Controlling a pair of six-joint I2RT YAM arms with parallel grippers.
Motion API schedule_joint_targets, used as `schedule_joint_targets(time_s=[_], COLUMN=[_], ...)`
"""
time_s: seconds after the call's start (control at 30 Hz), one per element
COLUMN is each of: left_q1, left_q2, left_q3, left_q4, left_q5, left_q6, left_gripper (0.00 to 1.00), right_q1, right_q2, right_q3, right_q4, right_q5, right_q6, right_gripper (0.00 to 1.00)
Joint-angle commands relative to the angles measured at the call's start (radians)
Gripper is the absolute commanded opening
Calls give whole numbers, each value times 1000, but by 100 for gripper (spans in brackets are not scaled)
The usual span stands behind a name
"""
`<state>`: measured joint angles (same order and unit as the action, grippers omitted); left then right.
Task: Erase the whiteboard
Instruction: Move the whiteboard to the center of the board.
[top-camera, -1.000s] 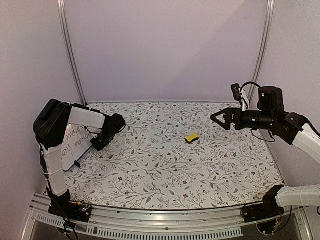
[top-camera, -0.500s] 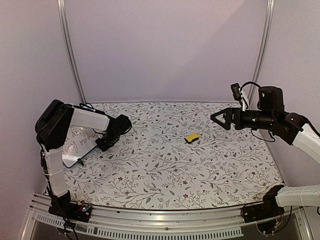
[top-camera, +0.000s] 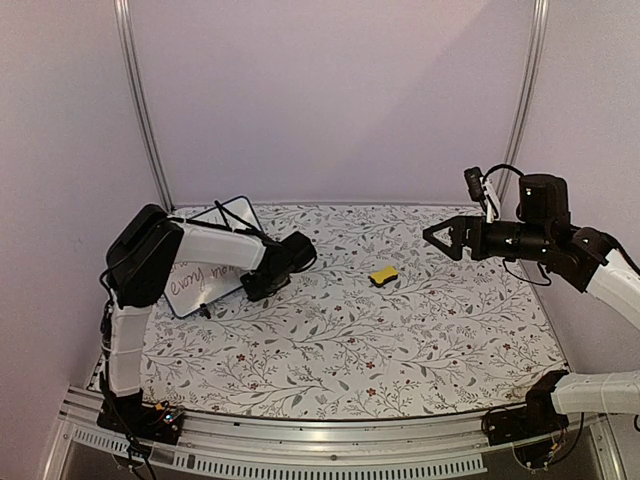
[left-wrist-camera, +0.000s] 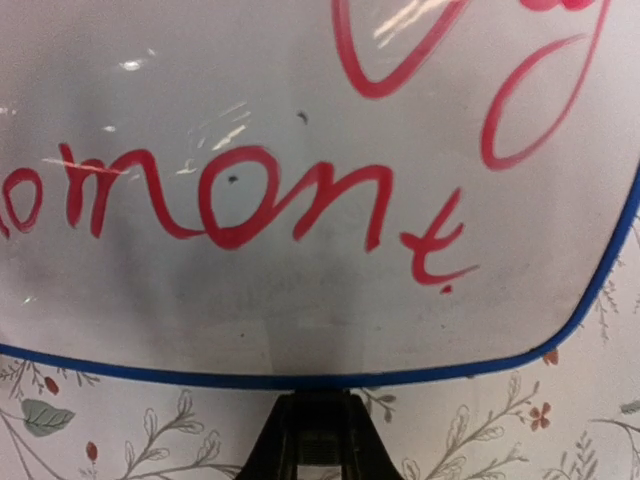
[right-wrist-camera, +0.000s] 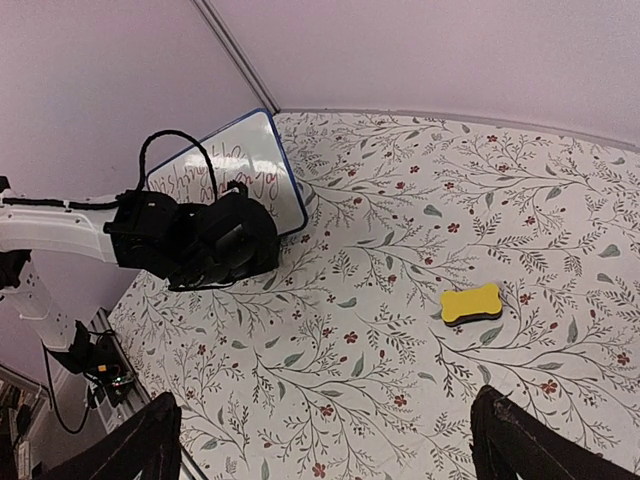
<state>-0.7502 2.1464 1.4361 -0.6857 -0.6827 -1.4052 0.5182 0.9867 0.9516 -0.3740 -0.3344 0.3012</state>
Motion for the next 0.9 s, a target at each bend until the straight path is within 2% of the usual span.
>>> schedule_joint_targets(time_s=[0.0,0.3,0.5,0.67,0.87], left_q1=[-81,-185,-219,-225,-226], left_q2=[86,208,244,228,148], left_q3=[96,280,349,343,305], left_q4=[55,41,14,16,54], left_q5=[100,171,165,179,206], left_q6=[52,81,81,96,134], left_gripper=[1,2,11,30,58], right_q1=[6,6,6,6,6], right_q2=[-18,-23,-23,-15,-6], right_q3=[-16,-19,-12,-4,-2], right_q4=[2,-7,-5,-13,-14], right_q5=[55,90,88,90,114], right_q6=[18,27,29,29,26], right_gripper=[99,99,99,99,99])
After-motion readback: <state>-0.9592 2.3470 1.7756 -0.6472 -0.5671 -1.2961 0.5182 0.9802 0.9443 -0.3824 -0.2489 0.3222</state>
